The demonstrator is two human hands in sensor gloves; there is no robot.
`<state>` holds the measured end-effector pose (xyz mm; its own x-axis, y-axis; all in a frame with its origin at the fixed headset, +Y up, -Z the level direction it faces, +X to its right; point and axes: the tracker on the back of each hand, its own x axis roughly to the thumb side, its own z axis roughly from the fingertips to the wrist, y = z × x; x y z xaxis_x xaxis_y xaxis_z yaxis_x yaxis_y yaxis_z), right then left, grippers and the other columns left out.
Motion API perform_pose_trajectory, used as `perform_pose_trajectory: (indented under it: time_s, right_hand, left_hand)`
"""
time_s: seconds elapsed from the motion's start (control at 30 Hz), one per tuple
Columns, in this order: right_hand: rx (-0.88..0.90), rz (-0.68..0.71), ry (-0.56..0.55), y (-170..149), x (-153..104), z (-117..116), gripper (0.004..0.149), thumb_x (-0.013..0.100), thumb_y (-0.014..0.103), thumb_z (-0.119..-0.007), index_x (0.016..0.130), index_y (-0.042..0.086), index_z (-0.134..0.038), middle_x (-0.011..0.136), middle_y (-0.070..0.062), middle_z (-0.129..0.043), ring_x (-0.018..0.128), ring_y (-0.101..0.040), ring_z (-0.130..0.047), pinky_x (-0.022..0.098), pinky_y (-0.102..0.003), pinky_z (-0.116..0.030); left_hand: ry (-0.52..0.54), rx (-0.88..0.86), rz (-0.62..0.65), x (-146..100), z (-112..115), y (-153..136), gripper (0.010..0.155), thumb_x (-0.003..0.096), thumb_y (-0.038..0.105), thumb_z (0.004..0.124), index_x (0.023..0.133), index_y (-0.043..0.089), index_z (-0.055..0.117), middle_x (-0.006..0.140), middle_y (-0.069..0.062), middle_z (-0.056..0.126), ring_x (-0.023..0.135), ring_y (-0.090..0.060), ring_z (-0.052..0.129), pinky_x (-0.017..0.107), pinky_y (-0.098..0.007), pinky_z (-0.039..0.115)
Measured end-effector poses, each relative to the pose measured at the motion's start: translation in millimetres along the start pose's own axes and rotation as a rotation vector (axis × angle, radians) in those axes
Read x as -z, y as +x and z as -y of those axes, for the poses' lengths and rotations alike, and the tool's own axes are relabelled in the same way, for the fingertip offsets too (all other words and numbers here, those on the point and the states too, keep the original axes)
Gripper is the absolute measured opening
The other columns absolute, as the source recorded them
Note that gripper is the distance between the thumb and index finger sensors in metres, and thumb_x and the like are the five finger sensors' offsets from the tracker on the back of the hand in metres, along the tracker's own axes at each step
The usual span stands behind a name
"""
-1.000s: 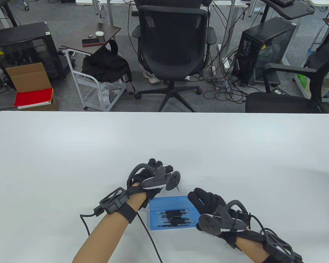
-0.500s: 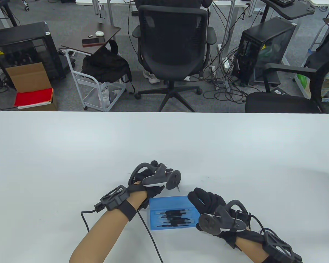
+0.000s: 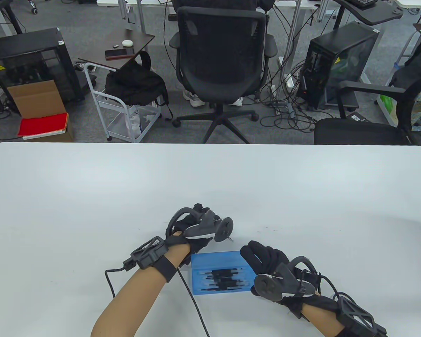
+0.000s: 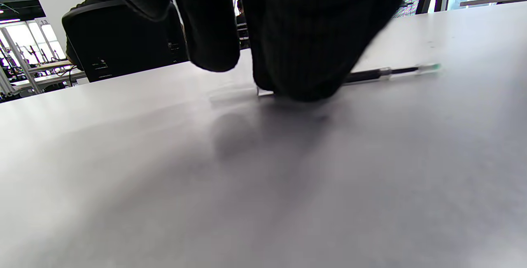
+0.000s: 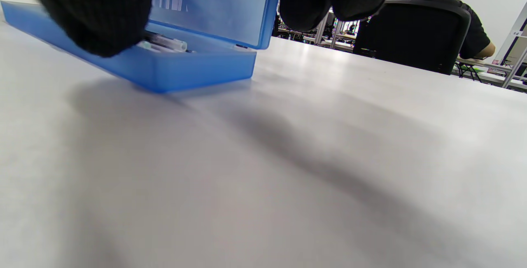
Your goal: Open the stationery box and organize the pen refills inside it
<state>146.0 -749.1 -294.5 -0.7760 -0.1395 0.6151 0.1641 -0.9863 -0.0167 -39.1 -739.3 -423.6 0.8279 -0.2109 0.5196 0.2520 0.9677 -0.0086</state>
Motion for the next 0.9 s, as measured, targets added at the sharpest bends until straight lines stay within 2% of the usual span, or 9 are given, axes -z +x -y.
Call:
perform_pose_trajectory:
  time_s: [0.17, 0.23, 0.6, 0.9]
  right_hand:
    - [0.001, 0.0, 0.0, 0.0, 0.0, 0.0, 0.113, 0.044, 0.054, -0.081, 0.112, 0.015, 0.0, 0.122, -0.027, -0.018, 0.105, -0.047, -0.062, 0.078, -0.062, -0.06]
    - [0.001, 0.0, 0.0, 0.1, -0.2, 0.0, 0.113, 0.044, 0.054, -0.081, 0.112, 0.015, 0.0, 0.122, -0.027, -0.018, 0.105, -0.047, -0.062, 0.078, -0.062, -0.06]
    - [0.001, 0.001, 0.0, -0.1, -0.2, 0.0, 0.113, 0.044, 0.054, -0.081, 0.112, 0.015, 0.0, 0.122, -0.027, -0.018, 0.105, -0.047, -0.062, 0.078, -0.061, -0.06]
    - [0.001, 0.0, 0.001, 0.1, -0.4, 0.1, 0.113, 0.044, 0.054, -0.081, 0.112, 0.015, 0.0, 0.122, -0.027, -0.018, 0.105, -0.047, -0.062, 0.078, -0.061, -0.06]
  left_hand:
    - [0.018, 0.021, -0.019, 0.2, 1.3, -0.9, 0.046, 0.0414, 0.03, 0.098, 0.086, 0.04, 0.088, 0.085, 0.012, 0.103, 0.092, -0.02, 0.095, 0.084, -0.054, 0.061]
    - [0.017, 0.007, -0.024, 0.8, 0.8, -1.8, 0.049, 0.0406, 0.03, 0.098, 0.089, 0.035, 0.088, 0.081, 0.009, 0.106, 0.087, -0.02, 0.1, 0.084, -0.055, 0.063]
    - [0.021, 0.003, -0.02, 1.8, 2.8, -2.8, 0.056, 0.0368, 0.032, 0.099, 0.091, 0.025, 0.087, 0.075, 0.006, 0.108, 0.078, -0.023, 0.106, 0.081, -0.056, 0.068]
    - [0.031, 0.0, -0.049, -1.2, 3.4, -6.6, 0.057, 0.0356, 0.032, 0.1, 0.09, 0.023, 0.087, 0.073, 0.005, 0.109, 0.076, -0.025, 0.107, 0.08, -0.057, 0.069]
